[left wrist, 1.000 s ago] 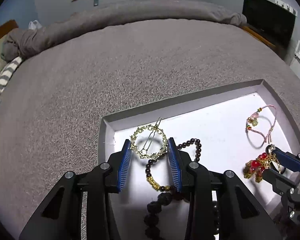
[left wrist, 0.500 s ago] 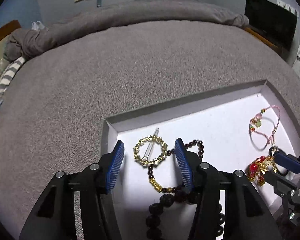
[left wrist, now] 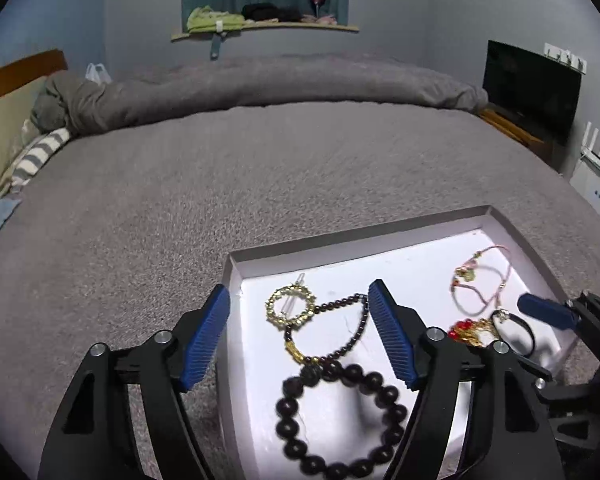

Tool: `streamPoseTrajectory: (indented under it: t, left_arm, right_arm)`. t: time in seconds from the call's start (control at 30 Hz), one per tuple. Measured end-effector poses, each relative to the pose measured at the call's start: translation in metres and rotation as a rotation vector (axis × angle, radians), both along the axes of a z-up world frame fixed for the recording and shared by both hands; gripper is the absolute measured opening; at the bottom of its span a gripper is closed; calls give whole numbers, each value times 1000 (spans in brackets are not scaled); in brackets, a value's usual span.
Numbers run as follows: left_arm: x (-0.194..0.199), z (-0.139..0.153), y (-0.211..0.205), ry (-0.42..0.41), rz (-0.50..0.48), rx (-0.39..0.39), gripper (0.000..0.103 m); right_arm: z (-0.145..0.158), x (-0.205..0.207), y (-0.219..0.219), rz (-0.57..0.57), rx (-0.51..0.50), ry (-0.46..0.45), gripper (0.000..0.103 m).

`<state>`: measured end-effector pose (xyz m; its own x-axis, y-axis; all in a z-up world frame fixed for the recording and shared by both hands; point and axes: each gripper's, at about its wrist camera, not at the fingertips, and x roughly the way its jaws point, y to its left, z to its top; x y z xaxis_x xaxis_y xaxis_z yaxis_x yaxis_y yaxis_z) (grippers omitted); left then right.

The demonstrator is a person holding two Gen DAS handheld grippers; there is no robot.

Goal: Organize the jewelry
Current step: 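Place the gold ring and tassel ornament in the tray and open both tools, then move both tools back toward the pearl hairpin and blue bead bracelets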

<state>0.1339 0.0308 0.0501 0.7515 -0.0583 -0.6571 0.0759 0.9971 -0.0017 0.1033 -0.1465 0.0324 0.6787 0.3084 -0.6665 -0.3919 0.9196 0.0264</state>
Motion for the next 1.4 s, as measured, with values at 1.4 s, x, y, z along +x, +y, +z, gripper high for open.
streamPoseTrajectory:
  t: [1.4]
  left_arm:
    - [-139,-25,-63,-130,-124,77,100]
  right_arm:
    - [15,-88,-112,-364,-25,-92,98]
